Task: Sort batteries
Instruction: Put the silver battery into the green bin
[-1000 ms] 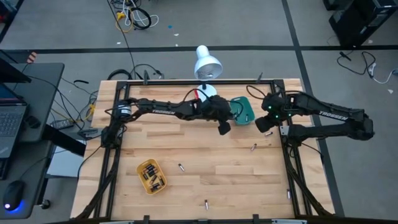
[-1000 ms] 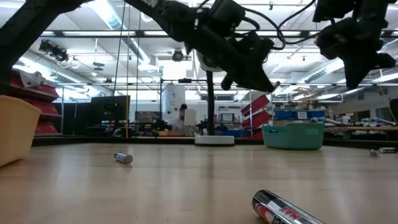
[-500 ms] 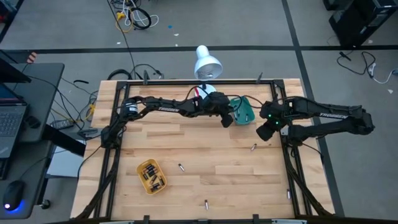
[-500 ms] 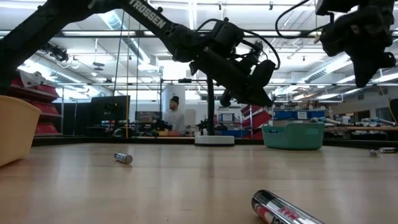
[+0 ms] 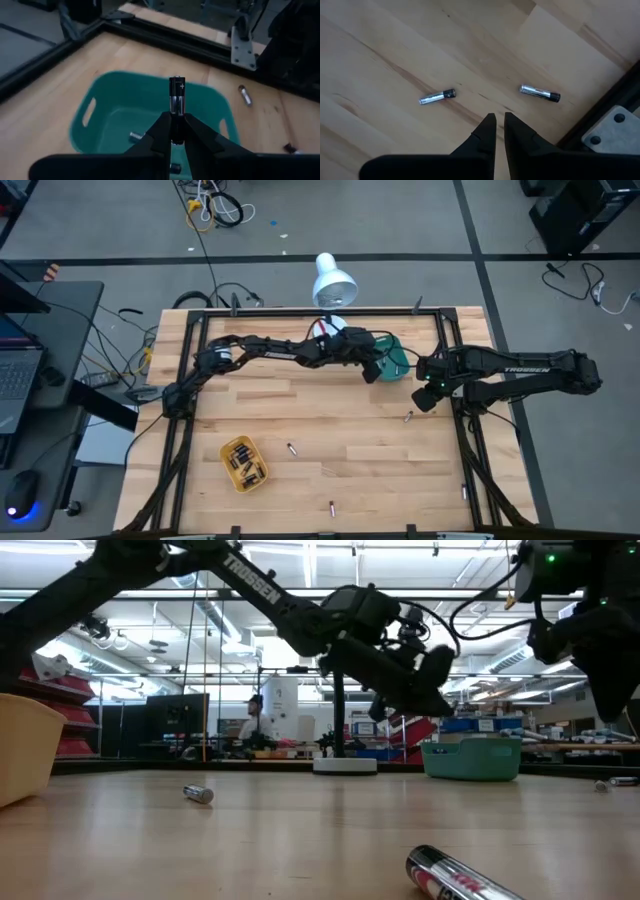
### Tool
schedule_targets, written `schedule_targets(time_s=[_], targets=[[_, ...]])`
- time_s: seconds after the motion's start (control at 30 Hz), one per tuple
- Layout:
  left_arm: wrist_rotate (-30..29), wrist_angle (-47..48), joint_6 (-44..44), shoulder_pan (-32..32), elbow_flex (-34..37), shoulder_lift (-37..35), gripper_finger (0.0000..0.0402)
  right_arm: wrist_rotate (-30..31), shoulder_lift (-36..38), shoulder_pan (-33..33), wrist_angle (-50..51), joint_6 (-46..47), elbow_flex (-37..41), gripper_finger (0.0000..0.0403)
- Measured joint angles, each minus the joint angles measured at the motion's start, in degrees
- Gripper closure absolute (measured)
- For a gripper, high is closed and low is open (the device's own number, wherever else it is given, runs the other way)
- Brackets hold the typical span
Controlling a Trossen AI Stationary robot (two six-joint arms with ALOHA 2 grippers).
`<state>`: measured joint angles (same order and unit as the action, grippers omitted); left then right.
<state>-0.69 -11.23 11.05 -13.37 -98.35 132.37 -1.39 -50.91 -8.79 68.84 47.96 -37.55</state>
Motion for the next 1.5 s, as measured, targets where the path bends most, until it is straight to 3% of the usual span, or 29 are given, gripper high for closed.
schedule_targets(time_s=[0.27,0.57,0.7,1.0,1.1,1.23,1.5], targets=[[1.8,6.8,-0.2,0.0,-8.7,4.4,0.0336,-0.6,0.3,0.1,1.0,0.9,-0.1,0.0368],[3.8,18.3,-0.1,-0.2,-13.3,4.2,0.0246,3.1,0.2,0.1,0.9,-2.8,-0.1,0.0344],[4.4,29.9,-0.3,-0.4,-19.3,4.2,0.0225,6.1,-0.6,0.1,1.3,7.7,0.0,0.0337],[4.9,50.2,-8.0,-0.6,-35.8,4.1,0.0231,19.1,-5.2,-2.9,-0.2,24.1,0.1,0.0321],[5.5,51.7,-8.0,-1.2,-35.6,2.2,0.0232,22.3,-6.6,-3.1,-3.3,24.6,0.1,0.0319],[5.9,56.3,-9.9,-1.6,-35.1,-0.3,0.0232,14.9,-7.8,-3.8,-10.6,23.1,0.1,0.032],[6.3,61.1,-14.1,-0.8,-35.1,-1.2,0.0232,9.4,-10.6,-2.4,-10.8,42.8,3.5,0.0318]])
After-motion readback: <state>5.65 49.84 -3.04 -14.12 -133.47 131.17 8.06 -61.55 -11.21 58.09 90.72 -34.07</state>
